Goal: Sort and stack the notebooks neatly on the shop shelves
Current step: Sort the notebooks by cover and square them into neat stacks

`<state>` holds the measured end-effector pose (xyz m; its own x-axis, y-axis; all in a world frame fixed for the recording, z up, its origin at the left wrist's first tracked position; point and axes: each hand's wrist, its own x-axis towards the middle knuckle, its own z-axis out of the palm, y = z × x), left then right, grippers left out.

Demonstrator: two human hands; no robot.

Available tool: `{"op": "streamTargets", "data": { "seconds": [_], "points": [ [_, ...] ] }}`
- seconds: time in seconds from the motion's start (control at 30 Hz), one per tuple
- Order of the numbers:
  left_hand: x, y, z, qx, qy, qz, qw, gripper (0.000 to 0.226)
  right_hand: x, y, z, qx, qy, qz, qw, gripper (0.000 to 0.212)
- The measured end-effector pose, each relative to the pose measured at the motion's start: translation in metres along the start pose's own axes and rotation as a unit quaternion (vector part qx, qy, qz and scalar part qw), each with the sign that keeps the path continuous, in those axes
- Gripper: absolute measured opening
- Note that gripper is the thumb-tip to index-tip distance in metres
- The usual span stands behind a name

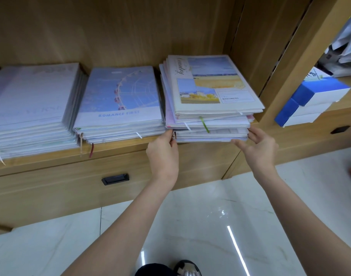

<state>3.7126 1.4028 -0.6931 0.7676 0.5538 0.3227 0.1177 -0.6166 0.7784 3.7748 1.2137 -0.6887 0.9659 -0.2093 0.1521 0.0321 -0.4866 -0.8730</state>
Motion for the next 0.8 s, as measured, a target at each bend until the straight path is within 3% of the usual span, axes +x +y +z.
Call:
{"op": "streamTargets", "data": {
  "seconds": [0.37, 0.5, 0.57, 0.7, 0.8],
  "points": [
    [-0.005, -0.001, -0.002, -0.015, -0.011, 0.010, 1.000, 0.016, -0.007, 0.001, -0.003, -0.046, 0.023, -0.002, 0.999, 0.048],
    [-0.001, 0.010, -0.014, -0.180, -0.048, -0.074, 0.980, 0.036, -0.005, -0.012, -0.012, 0.085, -0.047, 0.046, 0.994, 0.074],
    [0.001, 0.013, -0.017, -0.218, -0.053, -0.066, 0.972, 0.043, 0.000, -0.022, -0.019, 0.116, -0.092, 0.010, 0.989, 0.087],
    [0.006, 0.018, -0.016, -0.192, -0.085, -0.060, 0.976, 0.063, 0.017, -0.035, -0.028, 0.048, -0.169, -0.038, 0.984, 0.094],
    [0.008, 0.020, -0.019, -0.147, -0.108, -0.039, 0.982, 0.063, 0.025, -0.035, -0.031, 0.027, -0.167, -0.024, 0.985, 0.088]
  ]
}}
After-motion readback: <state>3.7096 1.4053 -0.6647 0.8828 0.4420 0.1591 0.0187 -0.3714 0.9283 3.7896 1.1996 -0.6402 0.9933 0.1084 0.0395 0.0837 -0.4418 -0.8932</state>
